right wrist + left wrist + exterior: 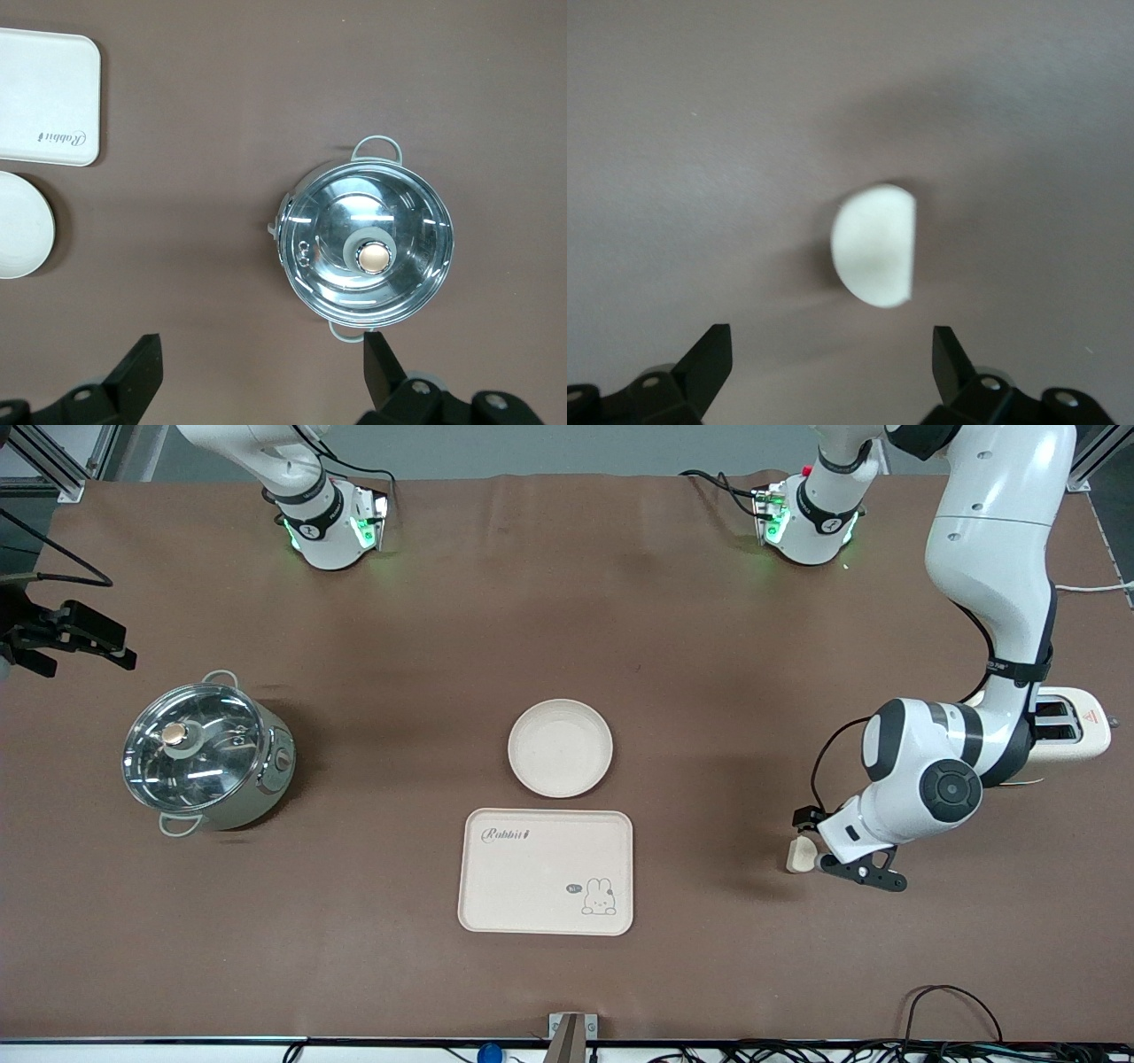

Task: Place bun in plate and plate on tray
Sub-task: 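Grasp the bun with the left gripper while the right gripper reaches the pot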

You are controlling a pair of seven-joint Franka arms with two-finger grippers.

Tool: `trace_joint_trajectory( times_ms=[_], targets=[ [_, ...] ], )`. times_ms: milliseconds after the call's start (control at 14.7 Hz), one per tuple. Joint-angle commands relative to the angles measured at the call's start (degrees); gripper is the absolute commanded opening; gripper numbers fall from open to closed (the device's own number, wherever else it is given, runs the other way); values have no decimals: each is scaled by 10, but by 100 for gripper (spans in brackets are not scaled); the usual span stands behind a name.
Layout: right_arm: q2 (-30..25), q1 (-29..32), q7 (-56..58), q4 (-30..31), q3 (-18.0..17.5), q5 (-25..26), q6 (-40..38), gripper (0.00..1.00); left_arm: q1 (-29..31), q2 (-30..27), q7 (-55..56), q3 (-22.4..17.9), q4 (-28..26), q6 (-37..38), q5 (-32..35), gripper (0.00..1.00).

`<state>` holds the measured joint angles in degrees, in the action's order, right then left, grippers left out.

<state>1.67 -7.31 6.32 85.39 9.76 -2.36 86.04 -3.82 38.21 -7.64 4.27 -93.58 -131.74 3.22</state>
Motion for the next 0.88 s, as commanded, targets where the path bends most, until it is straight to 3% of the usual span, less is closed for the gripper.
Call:
trace_joint_trajectory(
  times_ms=[0, 408, 613, 817],
  targets=[
    [-11, -1, -2, 7, 0, 2, 3, 100, 11, 13, -11, 5, -23, -66, -6, 98],
    [-5, -2, -2, 7, 0, -11, 12, 100, 1, 36, -10, 11, -18, -93, -53, 95],
    [4, -4, -3, 7, 0, -18, 21, 100, 6, 41, -11, 12, -19, -100, -54, 75],
    [25, -17, -3, 8, 0, -42, 32, 100, 7, 40, -11, 21, -19, -100, -62, 46]
  ],
)
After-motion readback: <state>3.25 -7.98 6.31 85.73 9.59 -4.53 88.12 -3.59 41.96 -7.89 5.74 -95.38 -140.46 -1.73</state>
